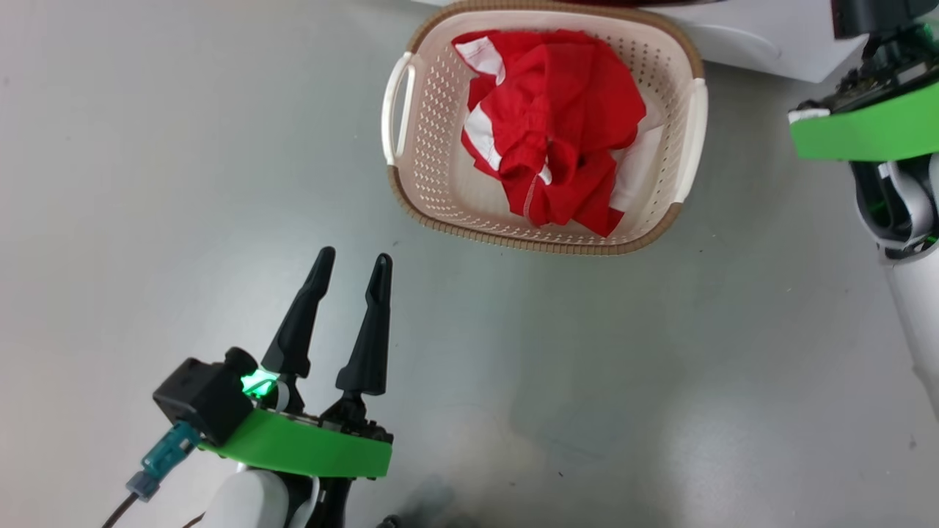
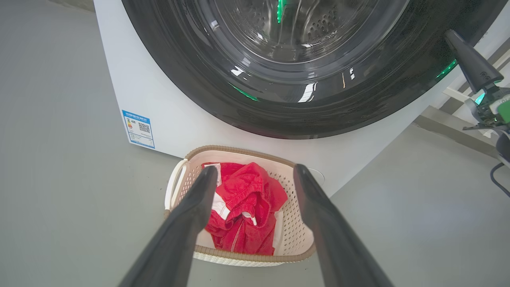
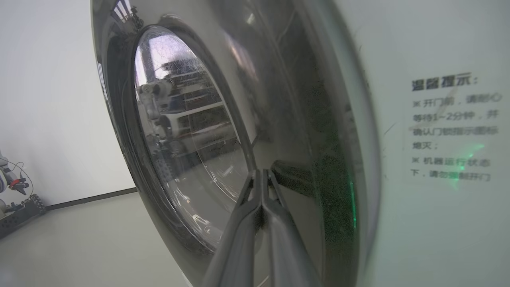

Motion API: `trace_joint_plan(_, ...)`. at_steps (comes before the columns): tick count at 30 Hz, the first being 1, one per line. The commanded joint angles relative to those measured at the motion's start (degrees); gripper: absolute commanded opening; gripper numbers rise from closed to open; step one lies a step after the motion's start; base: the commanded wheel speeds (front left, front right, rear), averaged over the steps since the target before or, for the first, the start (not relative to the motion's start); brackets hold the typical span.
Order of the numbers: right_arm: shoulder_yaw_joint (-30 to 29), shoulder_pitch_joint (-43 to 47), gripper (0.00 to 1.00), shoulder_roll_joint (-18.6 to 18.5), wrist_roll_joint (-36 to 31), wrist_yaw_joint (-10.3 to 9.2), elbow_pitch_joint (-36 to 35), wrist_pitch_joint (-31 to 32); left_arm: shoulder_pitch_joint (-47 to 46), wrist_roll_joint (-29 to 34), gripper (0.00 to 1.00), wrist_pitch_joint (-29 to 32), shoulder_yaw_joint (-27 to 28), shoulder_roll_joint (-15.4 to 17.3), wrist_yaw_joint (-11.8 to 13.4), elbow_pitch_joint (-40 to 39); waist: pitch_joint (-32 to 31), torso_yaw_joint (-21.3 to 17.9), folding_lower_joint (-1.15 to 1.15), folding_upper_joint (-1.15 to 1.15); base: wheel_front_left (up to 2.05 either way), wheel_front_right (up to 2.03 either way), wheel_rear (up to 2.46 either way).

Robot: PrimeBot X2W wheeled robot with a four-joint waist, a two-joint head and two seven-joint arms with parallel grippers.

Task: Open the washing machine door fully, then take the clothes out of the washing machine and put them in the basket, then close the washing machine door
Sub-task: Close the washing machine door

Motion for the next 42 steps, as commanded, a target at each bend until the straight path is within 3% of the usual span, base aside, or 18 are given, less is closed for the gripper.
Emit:
trace_joint_plan(1,0.01,-0.47,0.0,0.93,0.69,0.17,-1.33,-0.29,-0.14,-0.33,1.0,-0.52,1.72,1.12,0.43,-1.42,0.64,0.51,0.0,0.0,0.0,0.0,0.0)
trace_joint_plan(17,-3.14,-4.8,0.0,2.16,0.6,0.17,-0.95,-0.29,-1.57,-0.84,1.0,-0.52,1.38,1.11,0.54,-1.61,2.32,0.69,0.0,0.0,0.0,0.0,0.0)
trace_joint_plan(23,-1.69,-5.22,0.0,2.24,0.7,0.17,-0.68,-0.29,-1.64,-0.65,1.0,-0.52,1.25,1.11,0.58,-1.37,2.01,0.43,0.0,0.0,0.0,0.0,0.0)
trace_joint_plan(32,3.47,1.98,0.0,2.18,0.96,0.17,-0.02,-0.29,-0.73,1.05,1.0,-0.52,2.67,1.11,-0.2,0.76,-3.0,-1.37,0.0,0.0,0.0,0.0,0.0)
trace_joint_plan(33,3.98,3.05,0.05,2.22,1.02,0.17,0.07,-0.29,-0.55,1.39,1.0,-0.52,3.03,1.11,-0.34,1.06,-3.73,-1.73,0.0,0.0,0.0,0.0,0.0)
trace_joint_plan(38,3.85,8.63,0.49,3.07,1.46,0.17,-0.06,-0.29,0.55,3.31,1.0,-0.52,4.76,1.11,-1.1,2.51,-7.23,-3.59,0.0,0.0,0.0,0.0,0.0)
trace_joint_plan(40,3.42,10.81,0.92,3.54,1.47,0.17,-0.23,-0.29,0.94,4.05,1.0,-0.52,5.51,1.11,-1.42,3.06,-8.48,-4.4,0.0,0.0,0.0,0.0,0.0)
trace_joint_plan(41,3.3,11.9,1.0,3.77,1.45,0.17,-0.34,-0.29,1.15,4.4,1.0,-0.52,5.9,1.11,-1.56,3.29,-9.09,-4.82,0.0,0.0,0.0,0.0,0.0)
trace_joint_plan(42,3.19,13.03,1.0,3.99,1.44,0.17,-0.45,-0.29,1.39,4.73,1.0,-0.52,6.27,1.11,-1.69,3.52,-9.75,-5.23,0.0,0.0,0.0,0.0,0.0)
